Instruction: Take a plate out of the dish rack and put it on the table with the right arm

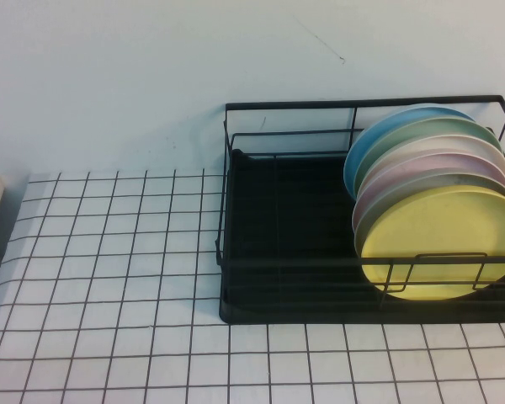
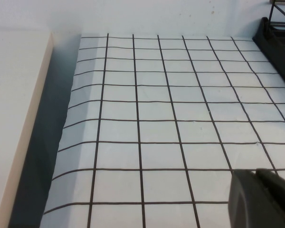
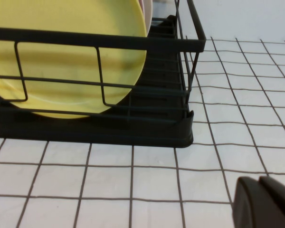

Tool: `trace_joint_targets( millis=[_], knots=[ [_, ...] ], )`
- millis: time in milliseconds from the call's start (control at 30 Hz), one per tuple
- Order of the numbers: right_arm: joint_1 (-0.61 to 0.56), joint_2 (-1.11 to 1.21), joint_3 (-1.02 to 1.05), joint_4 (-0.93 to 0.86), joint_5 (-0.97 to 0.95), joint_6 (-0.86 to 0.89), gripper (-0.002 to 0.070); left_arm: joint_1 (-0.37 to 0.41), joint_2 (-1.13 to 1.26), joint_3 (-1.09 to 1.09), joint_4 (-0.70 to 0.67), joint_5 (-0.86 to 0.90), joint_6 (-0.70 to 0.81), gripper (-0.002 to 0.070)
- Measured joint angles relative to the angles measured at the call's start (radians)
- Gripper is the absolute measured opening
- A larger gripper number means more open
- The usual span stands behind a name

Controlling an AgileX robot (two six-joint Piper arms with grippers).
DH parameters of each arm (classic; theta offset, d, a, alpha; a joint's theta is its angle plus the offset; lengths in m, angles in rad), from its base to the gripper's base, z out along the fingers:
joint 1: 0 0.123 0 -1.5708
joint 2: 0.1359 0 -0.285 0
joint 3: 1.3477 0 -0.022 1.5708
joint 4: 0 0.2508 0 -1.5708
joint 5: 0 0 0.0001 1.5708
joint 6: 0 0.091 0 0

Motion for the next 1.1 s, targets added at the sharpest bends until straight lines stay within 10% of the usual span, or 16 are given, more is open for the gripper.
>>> trace_joint_targets(
  millis=[1100],
  knots=[
    [0.0,0.0,0.0,-0.047,-0.002,0.045,-0.0003,0.0,0.0,0.0,0.0,0.0,0.0,-0.0003]
  ],
)
